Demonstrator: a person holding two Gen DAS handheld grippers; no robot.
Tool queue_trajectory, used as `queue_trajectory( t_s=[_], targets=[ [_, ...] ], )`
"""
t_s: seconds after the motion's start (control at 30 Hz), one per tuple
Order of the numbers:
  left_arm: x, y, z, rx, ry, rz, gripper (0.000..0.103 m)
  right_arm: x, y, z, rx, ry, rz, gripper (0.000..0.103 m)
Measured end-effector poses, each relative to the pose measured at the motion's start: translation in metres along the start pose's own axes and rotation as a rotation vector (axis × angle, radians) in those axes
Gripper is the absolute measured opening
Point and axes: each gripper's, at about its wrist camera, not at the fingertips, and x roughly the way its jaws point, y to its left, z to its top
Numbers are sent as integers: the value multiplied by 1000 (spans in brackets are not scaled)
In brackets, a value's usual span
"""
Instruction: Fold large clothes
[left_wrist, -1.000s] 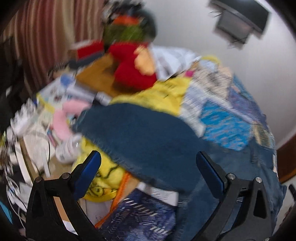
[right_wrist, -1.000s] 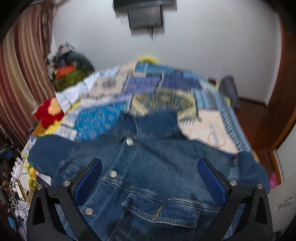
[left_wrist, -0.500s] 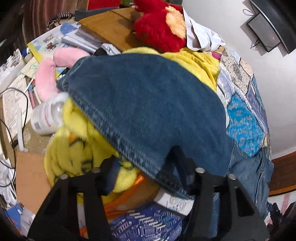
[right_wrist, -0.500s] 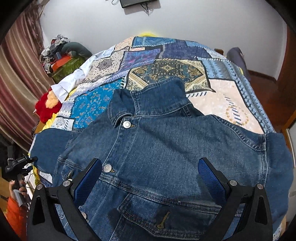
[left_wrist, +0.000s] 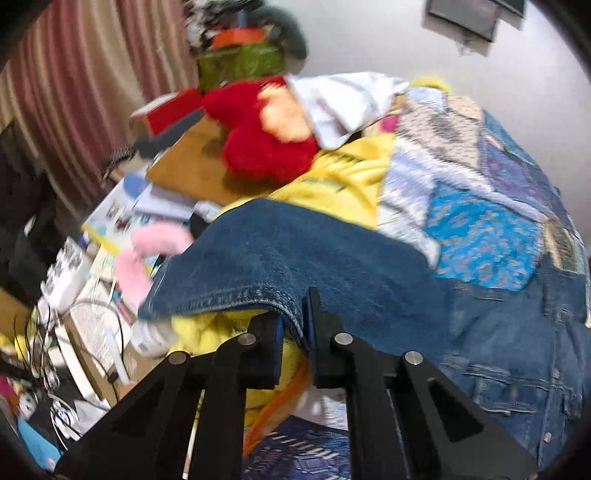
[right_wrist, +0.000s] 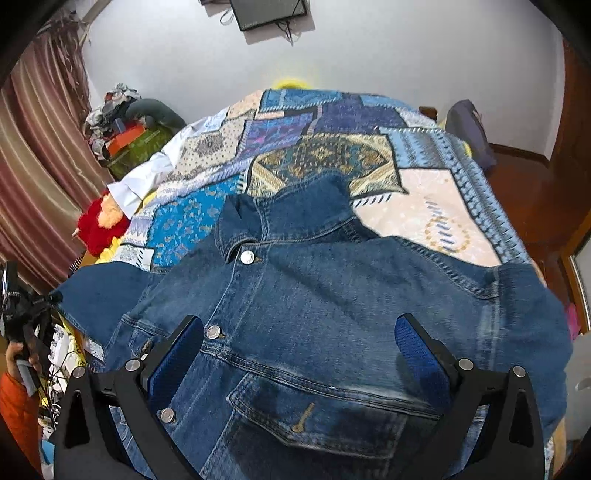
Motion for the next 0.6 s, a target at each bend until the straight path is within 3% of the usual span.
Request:
queue_trajectory(
  t_s=[0.1,0.2,0.27,0.37,0.5,0.6],
  targets=[
    [-7,-18,0,26,16,-45,10,-13,-7,-1,11,-24,0,103],
    [0,-28,-12,24,60,-11,16,-20,-15,-3,31,-35,3,103],
    [3,-28,-23,-4,80,-29,38,-24,-21,-6,48,-34,7,103],
    [9,-23,-45,-75,119,-116,57,-26,-27,-10,65,-25,9,103],
    [24,-31,-65,-106,206,-237,59,-26,-29,-12,69,-15,3,103],
    [40,-32,-66,-136,237,-250,59,-27,-27,-11,71,-19,8,103]
  ],
)
